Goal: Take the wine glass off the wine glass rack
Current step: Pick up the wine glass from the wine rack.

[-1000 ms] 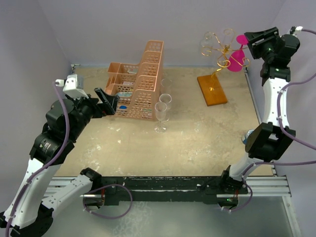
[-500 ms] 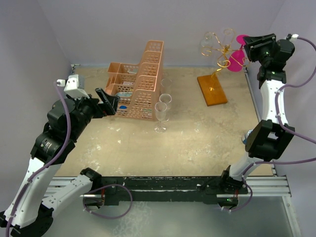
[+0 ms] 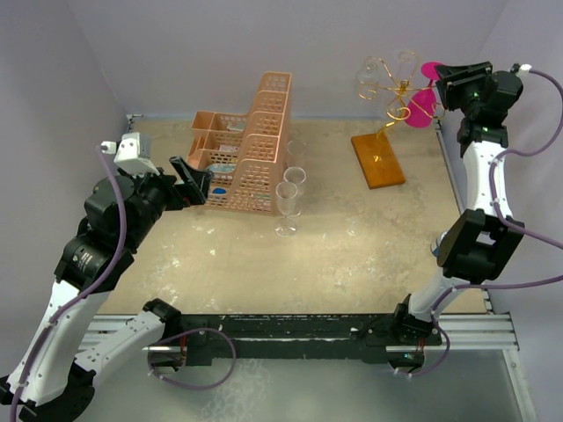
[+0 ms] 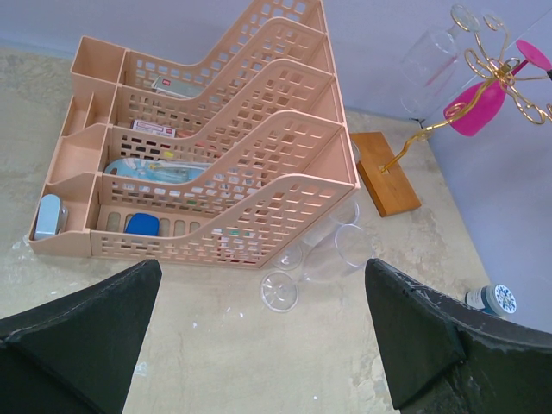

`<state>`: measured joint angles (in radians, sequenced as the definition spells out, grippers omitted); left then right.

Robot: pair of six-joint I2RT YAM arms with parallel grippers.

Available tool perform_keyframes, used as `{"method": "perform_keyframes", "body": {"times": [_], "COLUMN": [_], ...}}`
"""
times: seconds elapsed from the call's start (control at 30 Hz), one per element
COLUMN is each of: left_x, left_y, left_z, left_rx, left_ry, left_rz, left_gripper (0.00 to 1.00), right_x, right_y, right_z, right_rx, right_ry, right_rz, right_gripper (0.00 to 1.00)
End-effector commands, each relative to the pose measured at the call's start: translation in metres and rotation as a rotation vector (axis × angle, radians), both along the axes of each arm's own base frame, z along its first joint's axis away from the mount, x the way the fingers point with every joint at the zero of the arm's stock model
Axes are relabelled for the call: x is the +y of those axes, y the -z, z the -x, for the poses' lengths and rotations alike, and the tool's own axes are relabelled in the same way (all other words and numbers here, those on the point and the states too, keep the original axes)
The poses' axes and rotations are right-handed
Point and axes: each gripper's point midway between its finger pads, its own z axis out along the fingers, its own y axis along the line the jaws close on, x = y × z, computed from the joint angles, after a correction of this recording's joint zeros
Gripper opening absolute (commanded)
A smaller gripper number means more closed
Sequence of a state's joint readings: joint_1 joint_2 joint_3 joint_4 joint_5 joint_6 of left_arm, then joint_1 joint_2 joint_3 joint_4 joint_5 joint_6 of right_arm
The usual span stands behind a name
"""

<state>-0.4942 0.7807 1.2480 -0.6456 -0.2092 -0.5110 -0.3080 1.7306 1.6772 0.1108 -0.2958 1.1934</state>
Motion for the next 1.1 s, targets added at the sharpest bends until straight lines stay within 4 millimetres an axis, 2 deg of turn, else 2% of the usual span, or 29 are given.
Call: {"method": "perform_keyframes", "body": {"times": [0.0, 0.6, 1.07], "left_x": [-0.001, 0.0, 0.001], "left_y": [-0.013, -0.012, -0.012], "left_z": [-0.003, -0.002, -0.001], "left_rx": [-0.049, -0.049, -0.05], "left_ry": [0.003, -0.002, -0.002], "left_rz": [0.004, 0.001, 0.007], "left_gripper": [0.99, 0.99, 0.99], "right_x": [-0.008, -0.016, -0.02], "right_y": [-0.024, -0.012, -0.007], "right_z": [-0.003, -0.016, -0.02], "right_rx": [-0.065, -0.037, -0.032], "right_ry": [0.04, 0.068, 0.098], "right_rz": [0.026, 0.008, -0.078], "right_gripper": [0.5, 0.49, 0.4]}}
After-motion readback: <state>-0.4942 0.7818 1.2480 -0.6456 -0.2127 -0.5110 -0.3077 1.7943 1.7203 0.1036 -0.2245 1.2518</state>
